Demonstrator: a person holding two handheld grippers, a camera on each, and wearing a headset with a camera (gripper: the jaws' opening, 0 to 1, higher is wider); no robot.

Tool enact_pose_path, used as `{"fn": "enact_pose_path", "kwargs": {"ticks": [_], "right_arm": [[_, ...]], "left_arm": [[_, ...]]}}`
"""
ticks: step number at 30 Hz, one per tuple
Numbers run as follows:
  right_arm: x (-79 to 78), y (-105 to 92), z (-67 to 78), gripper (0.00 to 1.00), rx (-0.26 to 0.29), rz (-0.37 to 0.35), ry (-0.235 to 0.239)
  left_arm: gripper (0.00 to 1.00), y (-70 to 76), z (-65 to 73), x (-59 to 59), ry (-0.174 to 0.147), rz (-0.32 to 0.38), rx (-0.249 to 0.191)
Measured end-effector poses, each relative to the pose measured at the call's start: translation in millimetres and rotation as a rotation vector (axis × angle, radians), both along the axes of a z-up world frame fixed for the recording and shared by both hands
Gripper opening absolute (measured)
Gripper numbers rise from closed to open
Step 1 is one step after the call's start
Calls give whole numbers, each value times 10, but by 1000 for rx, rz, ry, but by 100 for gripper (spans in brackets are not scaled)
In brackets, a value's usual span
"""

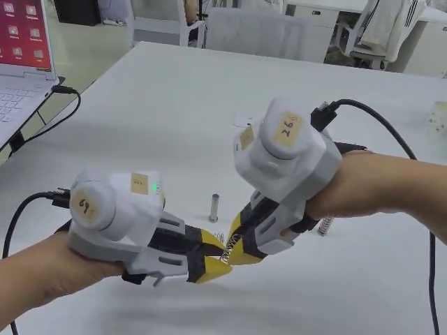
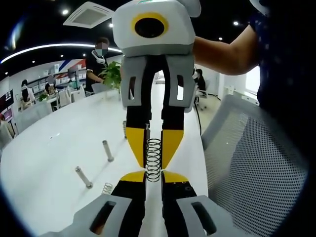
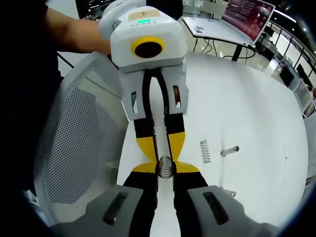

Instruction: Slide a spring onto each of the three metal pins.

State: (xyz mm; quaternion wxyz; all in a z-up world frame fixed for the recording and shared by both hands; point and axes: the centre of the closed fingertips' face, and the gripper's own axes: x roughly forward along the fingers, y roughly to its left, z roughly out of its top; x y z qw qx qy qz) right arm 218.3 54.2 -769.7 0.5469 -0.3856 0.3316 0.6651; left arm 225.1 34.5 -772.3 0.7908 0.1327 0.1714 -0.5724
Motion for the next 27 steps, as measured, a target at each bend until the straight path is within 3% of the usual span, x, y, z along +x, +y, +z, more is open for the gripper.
{"fn": "enact_pose_path", "kwargs": {"ticks": [11,27], "right_arm": [[111,-100,9,8,-30,-17,-20],[304,-266,53,8,-50,-64,-47]], "left_arm": [[14,92,-20,23,20,36,-6],[35,352,20,132,11,138,-23]]}}
